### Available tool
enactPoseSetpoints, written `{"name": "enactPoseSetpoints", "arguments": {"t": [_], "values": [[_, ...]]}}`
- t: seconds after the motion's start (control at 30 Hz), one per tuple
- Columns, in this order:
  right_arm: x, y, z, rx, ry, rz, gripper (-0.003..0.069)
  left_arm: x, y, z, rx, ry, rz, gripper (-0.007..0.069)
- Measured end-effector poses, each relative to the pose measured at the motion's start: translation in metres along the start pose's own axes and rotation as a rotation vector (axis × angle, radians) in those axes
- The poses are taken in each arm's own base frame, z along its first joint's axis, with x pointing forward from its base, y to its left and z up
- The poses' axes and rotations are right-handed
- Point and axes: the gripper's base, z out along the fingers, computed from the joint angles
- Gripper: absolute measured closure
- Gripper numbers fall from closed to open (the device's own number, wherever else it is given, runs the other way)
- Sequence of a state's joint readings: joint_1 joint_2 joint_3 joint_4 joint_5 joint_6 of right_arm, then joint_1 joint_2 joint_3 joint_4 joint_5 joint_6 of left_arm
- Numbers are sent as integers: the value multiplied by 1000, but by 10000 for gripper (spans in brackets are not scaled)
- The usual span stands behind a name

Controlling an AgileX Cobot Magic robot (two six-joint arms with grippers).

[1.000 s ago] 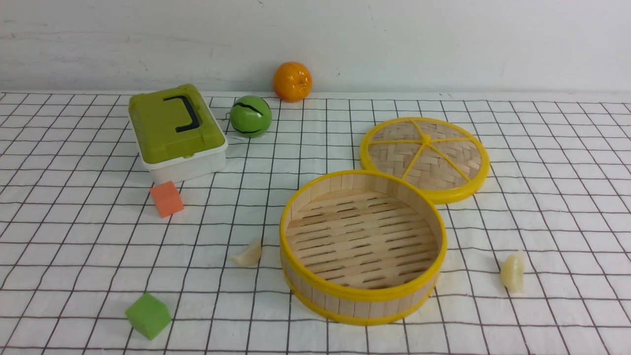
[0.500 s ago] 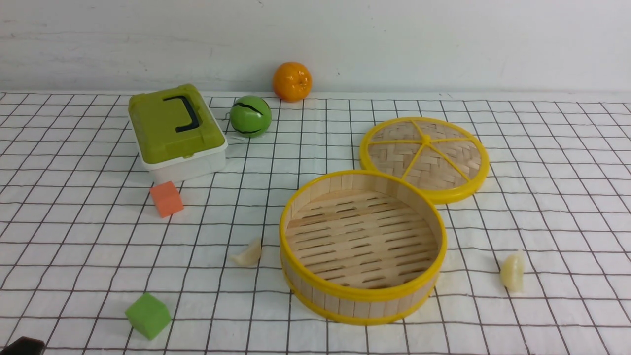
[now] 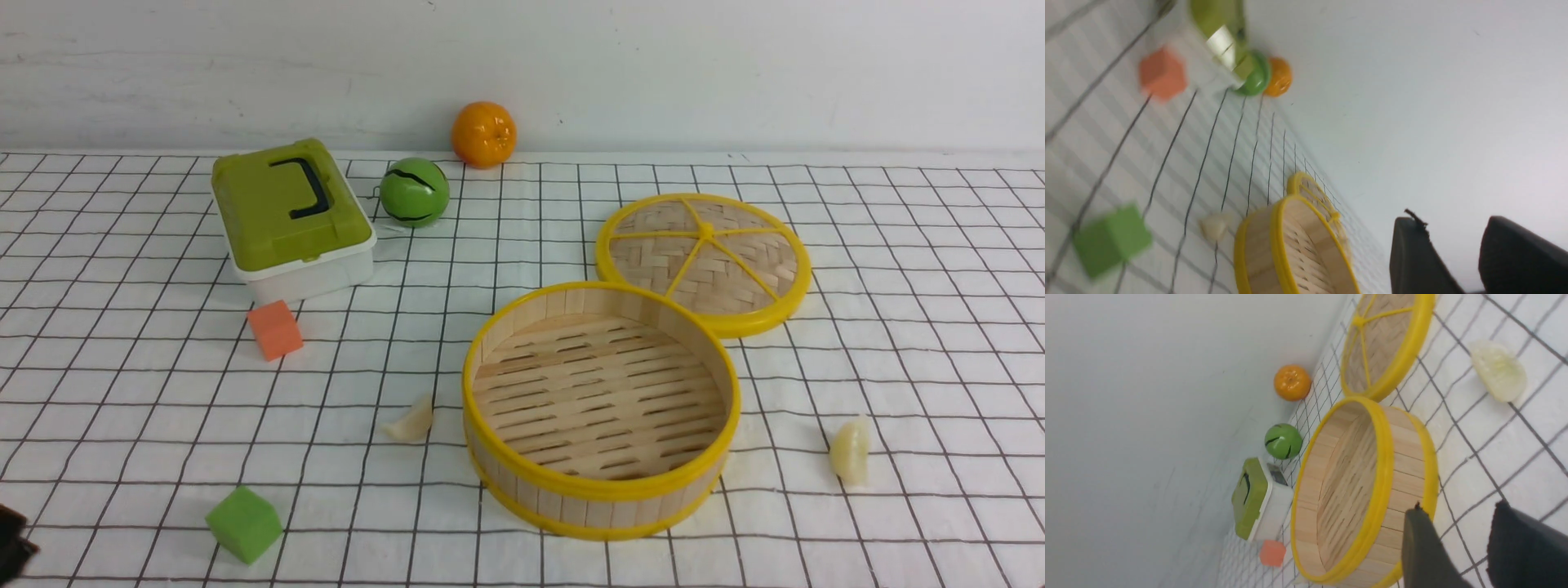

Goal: Put the dumplings into the steamer on the table with the white tablecloth.
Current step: 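Reach for and grasp a dumpling on the table with the left gripper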

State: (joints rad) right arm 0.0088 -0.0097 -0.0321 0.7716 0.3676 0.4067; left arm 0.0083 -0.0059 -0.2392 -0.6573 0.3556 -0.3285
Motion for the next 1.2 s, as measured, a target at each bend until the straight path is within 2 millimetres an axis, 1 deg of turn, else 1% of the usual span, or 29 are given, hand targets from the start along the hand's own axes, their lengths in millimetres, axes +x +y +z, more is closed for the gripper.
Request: {"name": "enactPoseSetpoints", "arguments": {"t": [0.03, 0.07, 0.1, 0.17, 0.2, 0.23, 0.27, 0.3, 0.33, 0.37, 0.4, 0.47, 0.5, 0.53, 0.6, 0.7, 0.73, 0.77, 0.8, 0.83, 0.87, 0.9, 0.97, 1.0, 1.03, 1.1, 1.13, 1.17, 1.2], "values": [[-3, 10, -3, -26, -3, -61, 419, -6, -11, -3, 9, 8, 121, 390], [-3, 12, -4, -30, -2, -91, 419, -9, -17, -4, 17, 5, 145, 393], [-9, 30, -9, -66, -15, -203, 429, -20, -34, -5, 8, 29, 278, 413], [-20, 57, -14, -87, -30, -361, 469, -35, -53, 4, -48, 107, 407, 460], [-27, 74, -13, -79, -21, -463, 506, -43, -61, 14, -98, 174, 461, 494], [-28, 76, -11, -65, -12, -484, 513, -44, -62, 16, -107, 186, 468, 501], [-38, 99, -9, -39, 27, -644, 574, -53, -68, 32, -185, 293, 517, 550], [-41, 105, -7, -35, 35, -664, 582, -54, -68, 34, -202, 317, 528, 557], [-44, 114, -4, -9, 88, -754, 622, -60, -71, 45, -245, 374, 545, 587], [-54, 132, 6, 39, 177, -890, 663, -66, -71, 60, -314, 466, 570, 624], [-59, 141, 14, 90, 300, -974, 678, -72, -70, 77, -386, 565, 587, 637], [-65, 149, 28, 137, 417, -1027, 680, -76, -68, 94, -440, 655, 599, 636], [-65, 148, 27, 143, 427, -1030, 680, -75, -68, 93, -440, 663, 599, 636], [-67, 153, 37, 166, 525, -1059, 680, -75, -69, 110, -459, 747, 619, 636], [-68, 157, 48, 172, 600, -1079, 680, -70, -70, 131, -456, 834, 651, 636], [-62, 155, 62, 171, 700, -1104, 680, -52, -74, 168, -450, 985, 699, 636], [-61, 155, 62, 172, 706, -1106, 680, -50, -73, 173, -458, 995, 696, 636], [-58, 153, 66, 173, 744, -1113, 680, -41, -72, 191, -490, 1057, 684, 634], [-56, 152, 67, 172, 761, -1116, 678, -34, -70, 204, -516, 1105, 674, 622], [-55, 152, 68, 169, 771, -1123, 678, -24, -65, 223, -548, 1172, 667, 587], [-55, 152, 68, 169, 775, -1127, 677, -21, -64, 232, -555, 1190, 666, 559], [-55, 152, 68, 169, 776, -1130, 676, -13, -58, 246, -571, 1225, 663, 526], [-55, 152, 67, 171, 774, -1134, 676, -7, -54, 260, -570, 1250, 665, 470], [-55, 152, 66, 173, 773, -1138, 676, 4, -43, 279, -570, 1301, 670, 397], [-55, 152, 66, 176, 773, -1141, 676, 12, -35, 293, -562, 1326, 685, 334], [-56, 152, 65, 177, 775, -1145, 676, 23, -23, 311, -531, 1349, 727, 251], [-56, 152, 64, 177, 775, -1145, 676, 25, -21, 315, -530, 1353, 730, 235], [-55, 152, 63, 178, 779, -1148, 674, 34, -10, 329, -502, 1355, 764, 184], [-56, 152, 62, 180, 780, -1150, 673, 39, -4, 337, -486, 1351, 782, 165]]}}
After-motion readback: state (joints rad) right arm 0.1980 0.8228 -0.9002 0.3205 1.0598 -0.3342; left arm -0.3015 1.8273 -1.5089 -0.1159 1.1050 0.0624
